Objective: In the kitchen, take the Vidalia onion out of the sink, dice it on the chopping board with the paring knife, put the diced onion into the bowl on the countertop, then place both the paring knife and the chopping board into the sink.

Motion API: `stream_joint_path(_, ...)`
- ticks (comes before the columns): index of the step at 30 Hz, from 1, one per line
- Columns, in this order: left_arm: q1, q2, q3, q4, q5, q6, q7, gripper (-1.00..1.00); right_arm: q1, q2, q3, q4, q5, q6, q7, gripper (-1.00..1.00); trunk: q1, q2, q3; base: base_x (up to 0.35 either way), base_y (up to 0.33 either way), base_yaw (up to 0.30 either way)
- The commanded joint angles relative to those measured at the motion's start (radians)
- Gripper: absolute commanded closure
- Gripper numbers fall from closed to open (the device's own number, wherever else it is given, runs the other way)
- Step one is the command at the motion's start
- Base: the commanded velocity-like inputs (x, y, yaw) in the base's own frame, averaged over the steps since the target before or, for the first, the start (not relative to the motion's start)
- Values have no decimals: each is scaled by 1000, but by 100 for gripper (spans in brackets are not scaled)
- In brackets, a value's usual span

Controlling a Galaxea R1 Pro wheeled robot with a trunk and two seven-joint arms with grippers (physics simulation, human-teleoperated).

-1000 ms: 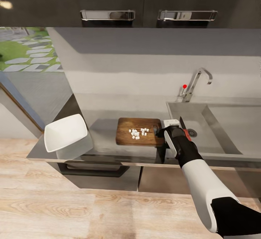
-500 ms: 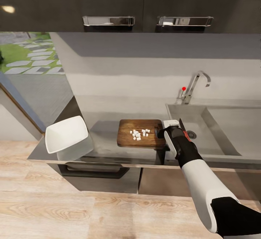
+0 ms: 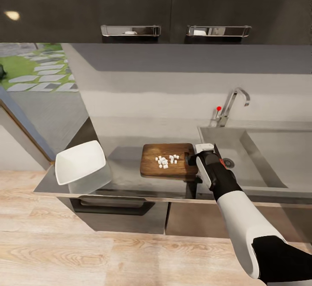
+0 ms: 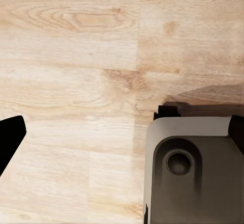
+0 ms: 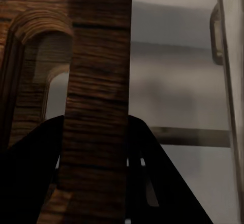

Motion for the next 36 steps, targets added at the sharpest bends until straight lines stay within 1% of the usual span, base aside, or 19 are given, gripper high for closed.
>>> stream_joint_path(1, -2, 0, -6, 4, 4, -7, 2, -100, -1, 0, 2, -1, -1, 5, -4, 100, 1, -2, 0, 0, 0, 0)
stream_joint_path(36, -2, 0, -6, 4, 4, -7, 3, -100, -1, 0, 2, -1, -1, 5, -3, 100, 1, -2, 55, 0, 0, 0)
